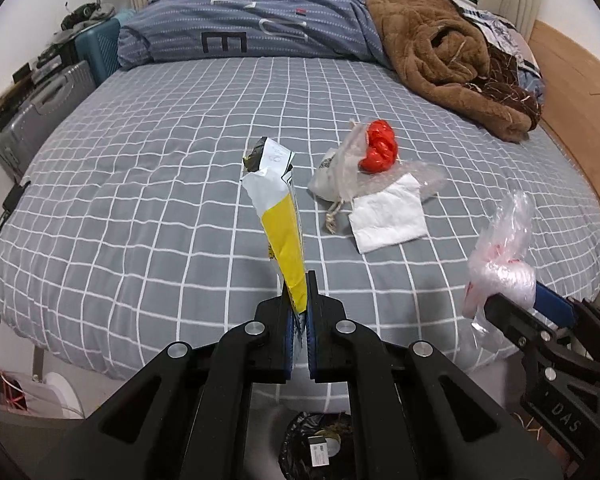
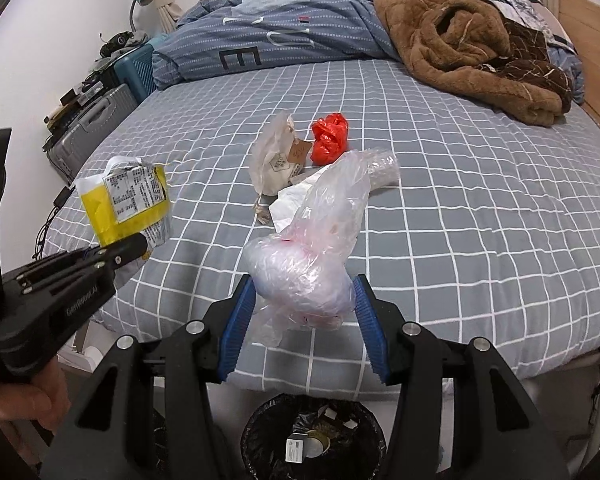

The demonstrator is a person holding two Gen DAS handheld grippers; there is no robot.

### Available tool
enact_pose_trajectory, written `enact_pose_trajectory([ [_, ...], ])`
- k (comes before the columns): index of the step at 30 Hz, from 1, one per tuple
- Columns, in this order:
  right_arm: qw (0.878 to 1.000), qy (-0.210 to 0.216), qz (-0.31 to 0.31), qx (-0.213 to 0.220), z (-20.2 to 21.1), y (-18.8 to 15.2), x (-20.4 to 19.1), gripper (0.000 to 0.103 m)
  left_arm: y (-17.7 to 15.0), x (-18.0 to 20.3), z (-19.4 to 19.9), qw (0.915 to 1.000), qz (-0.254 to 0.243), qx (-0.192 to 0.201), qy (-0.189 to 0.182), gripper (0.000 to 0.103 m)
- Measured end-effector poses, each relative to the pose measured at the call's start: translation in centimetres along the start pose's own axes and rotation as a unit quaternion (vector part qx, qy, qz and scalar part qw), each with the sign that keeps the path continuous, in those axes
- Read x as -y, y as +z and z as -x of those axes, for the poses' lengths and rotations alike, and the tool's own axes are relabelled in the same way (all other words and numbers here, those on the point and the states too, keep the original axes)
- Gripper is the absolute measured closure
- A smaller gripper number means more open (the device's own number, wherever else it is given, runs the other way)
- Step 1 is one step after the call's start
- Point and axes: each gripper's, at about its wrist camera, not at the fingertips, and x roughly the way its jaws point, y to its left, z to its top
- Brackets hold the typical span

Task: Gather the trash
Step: 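Carry the yellow packet and clear plastic bag with both tools over the bin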

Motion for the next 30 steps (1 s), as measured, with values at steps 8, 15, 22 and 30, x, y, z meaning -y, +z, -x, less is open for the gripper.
enact_pose_trajectory([
  [8,1.0,-0.006,-0.004,0.009,2.3,-1.2,0.1,0.054,-2.1,0.5,2.1,1.0,0.002,0.001,-0.009,0.099],
  [15,1.0,-0.007,-0.005,0.011,3.6,-2.4,0.0,0.054,-3.5,0.9,3.9,0.9999,0.0,0.01,-0.012,0.099],
  [22,1.0,-0.007,-0.006,0.014,5.0,-3.7,0.1,0.054,-5.2,1.2,5.3,0.9998,-0.001,0.011,-0.018,0.099],
  [30,1.0,-0.012,-0.005,0.018,6.7,-5.3,0.3,0.054,-7.1,1.8,6.6,0.9995,0.0,0.01,-0.03,0.099],
])
